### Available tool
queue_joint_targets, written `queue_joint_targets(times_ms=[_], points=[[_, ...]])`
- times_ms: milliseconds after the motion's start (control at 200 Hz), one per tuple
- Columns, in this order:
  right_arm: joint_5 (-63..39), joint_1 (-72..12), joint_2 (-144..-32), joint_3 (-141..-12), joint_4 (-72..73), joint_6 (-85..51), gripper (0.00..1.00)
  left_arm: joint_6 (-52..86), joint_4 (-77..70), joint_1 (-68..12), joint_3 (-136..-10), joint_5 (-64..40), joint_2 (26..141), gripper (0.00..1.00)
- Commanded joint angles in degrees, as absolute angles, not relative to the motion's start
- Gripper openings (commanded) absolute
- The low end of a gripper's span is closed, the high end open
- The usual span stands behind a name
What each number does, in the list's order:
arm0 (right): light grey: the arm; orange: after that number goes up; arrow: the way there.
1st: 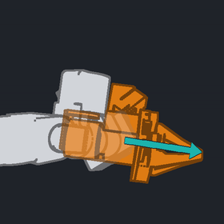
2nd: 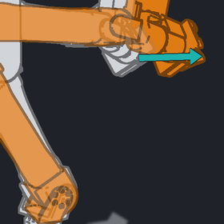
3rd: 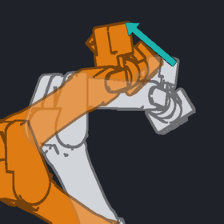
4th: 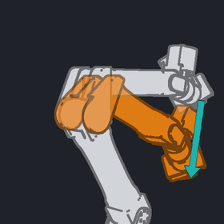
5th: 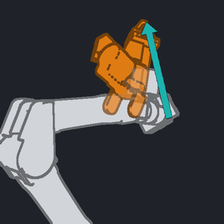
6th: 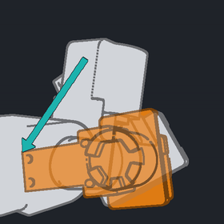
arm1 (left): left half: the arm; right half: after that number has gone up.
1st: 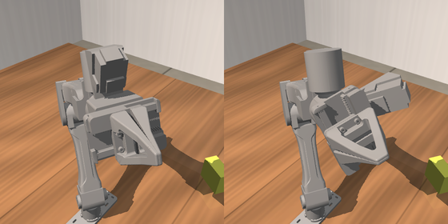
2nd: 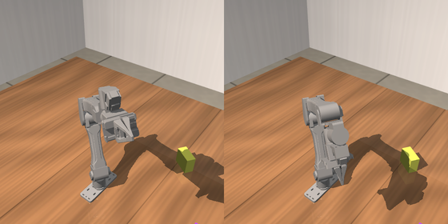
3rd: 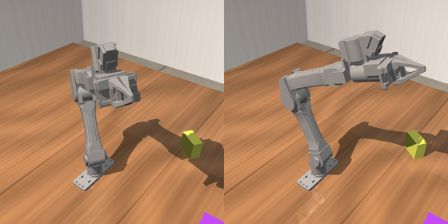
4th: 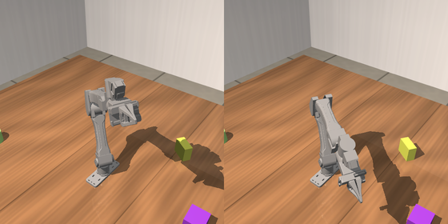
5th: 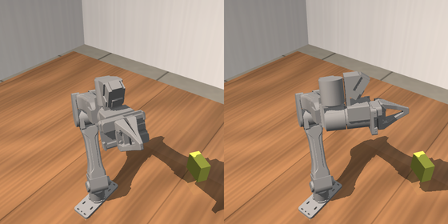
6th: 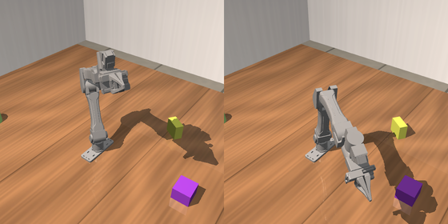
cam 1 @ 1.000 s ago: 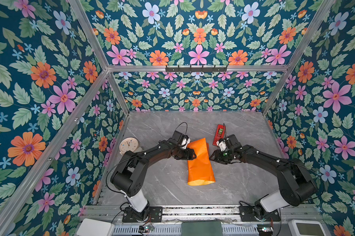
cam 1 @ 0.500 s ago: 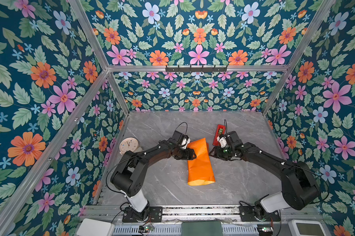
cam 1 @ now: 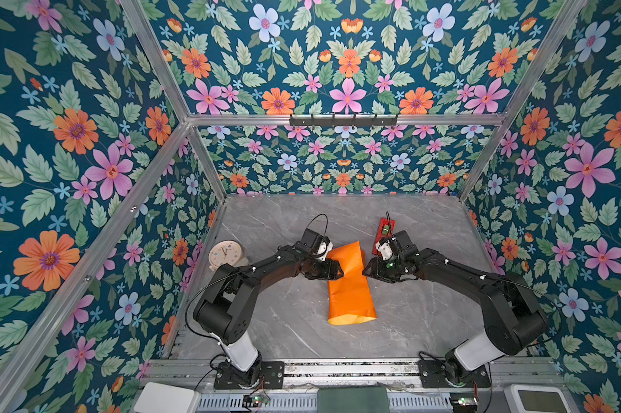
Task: Wrap a gift box in wrapping paper
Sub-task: Wrap the gift box with the wrapping paper, then move the gift box to the center of the table.
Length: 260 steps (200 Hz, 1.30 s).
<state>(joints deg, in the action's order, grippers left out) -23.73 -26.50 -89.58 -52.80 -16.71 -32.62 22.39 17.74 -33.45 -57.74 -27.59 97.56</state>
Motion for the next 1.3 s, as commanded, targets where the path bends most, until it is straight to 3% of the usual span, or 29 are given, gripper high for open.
queue_joint_targets(times_ms=[0, 260, 555, 710, 925, 1100, 1295], points=[[-22.0, -26.3, -87.7, -53.0, -20.3, -30.6, 0.55, 21.6, 25.5, -33.7, -57.4, -20.9, 98.0, 0.82], [-21.5, -26.6, -82.9, -52.8, -20.9, -29.7, 0.59, 25.2, 22.2, -33.7, -61.8, -20.2, 94.5, 0.88], [-20.0, -31.0, -84.2, -51.2, -15.1, -35.2, 0.74, 32.0, 17.0, -33.6, -55.9, -22.8, 88.3, 0.86], [-22.6, -32.0, -88.0, -51.2, -9.8, -38.2, 0.74, 38.8, 10.1, -35.0, -50.3, -31.4, 87.5, 0.71], [-24.9, -32.7, -90.9, -51.5, -4.1, -42.1, 0.66, 41.1, 5.5, -35.9, -51.0, -33.2, 90.7, 0.62], [-23.6, -32.6, -94.5, -55.6, -2.6, -42.9, 0.62, 39.4, 5.6, -33.4, -54.0, -30.2, 94.0, 0.62], [-22.8, -30.9, -101.9, -64.6, -6.4, -39.8, 0.63, 37.2, 6.4, -31.2, -57.2, -27.6, 96.1, 0.71]])
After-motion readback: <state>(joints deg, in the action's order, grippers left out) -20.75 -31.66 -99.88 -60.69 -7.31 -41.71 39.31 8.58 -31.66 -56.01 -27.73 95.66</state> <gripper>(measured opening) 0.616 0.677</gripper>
